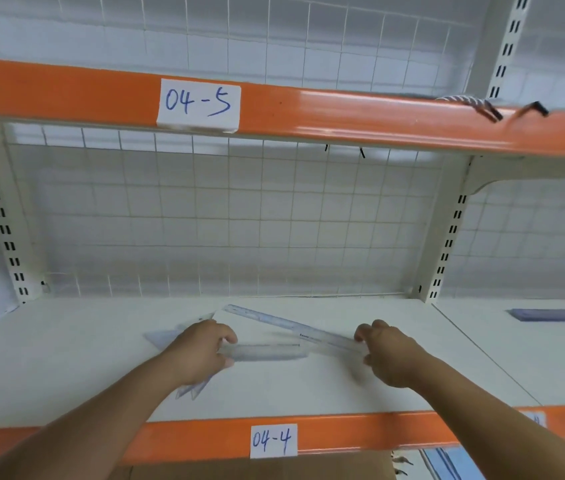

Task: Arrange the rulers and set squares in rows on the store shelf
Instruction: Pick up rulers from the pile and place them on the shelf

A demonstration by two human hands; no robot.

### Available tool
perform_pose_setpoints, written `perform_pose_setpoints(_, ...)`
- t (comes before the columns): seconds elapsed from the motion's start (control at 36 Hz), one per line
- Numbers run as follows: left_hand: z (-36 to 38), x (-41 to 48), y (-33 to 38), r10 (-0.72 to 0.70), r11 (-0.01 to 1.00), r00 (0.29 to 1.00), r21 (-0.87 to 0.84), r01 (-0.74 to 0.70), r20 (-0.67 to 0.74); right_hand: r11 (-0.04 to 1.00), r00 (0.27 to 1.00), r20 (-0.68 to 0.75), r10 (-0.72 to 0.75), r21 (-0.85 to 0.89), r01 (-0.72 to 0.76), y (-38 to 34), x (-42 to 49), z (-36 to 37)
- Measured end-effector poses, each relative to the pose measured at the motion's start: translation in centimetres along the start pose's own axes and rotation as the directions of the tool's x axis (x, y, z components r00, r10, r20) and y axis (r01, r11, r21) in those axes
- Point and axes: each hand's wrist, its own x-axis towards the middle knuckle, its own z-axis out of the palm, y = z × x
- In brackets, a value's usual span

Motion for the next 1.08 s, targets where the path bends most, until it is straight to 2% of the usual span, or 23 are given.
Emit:
perform_pose_setpoints(0.31, 2.1, 0.7, 9.0, 0.020, 1.000, 1.000, 0.014, -0.020, 0.014, 0.997, 0.997, -0.042, 0.067, -0.040, -0.069, 9.3, -4.9, -1.1)
perform_pose_setpoints(0.61, 8.2, -0.2, 24.3, 0.040, 0.999, 0.998, 0.016, -0.040, -0.040, 0.990, 0.992, -0.050, 0.117, -0.073, -0.120, 23.8, -12.2, -2.4)
perform_pose_setpoints(0.86, 13.7, -1.4, 36.1, -0.006, 0.998, 0.998, -0.055, 0.002, -0.064, 0.987, 0.988, -0.030, 0.151, -0.055, -0.152, 34.1, -18.0, -2.6)
perform_pose_setpoints(1.08, 15.9, 0.4, 44.4, 0.057, 0.996, 0.996, -0.058, -0.061, -0.067, 0.978, 0.976, -0.070, 0.208, 0.012, -0.207, 40.8, -21.1, -2.8)
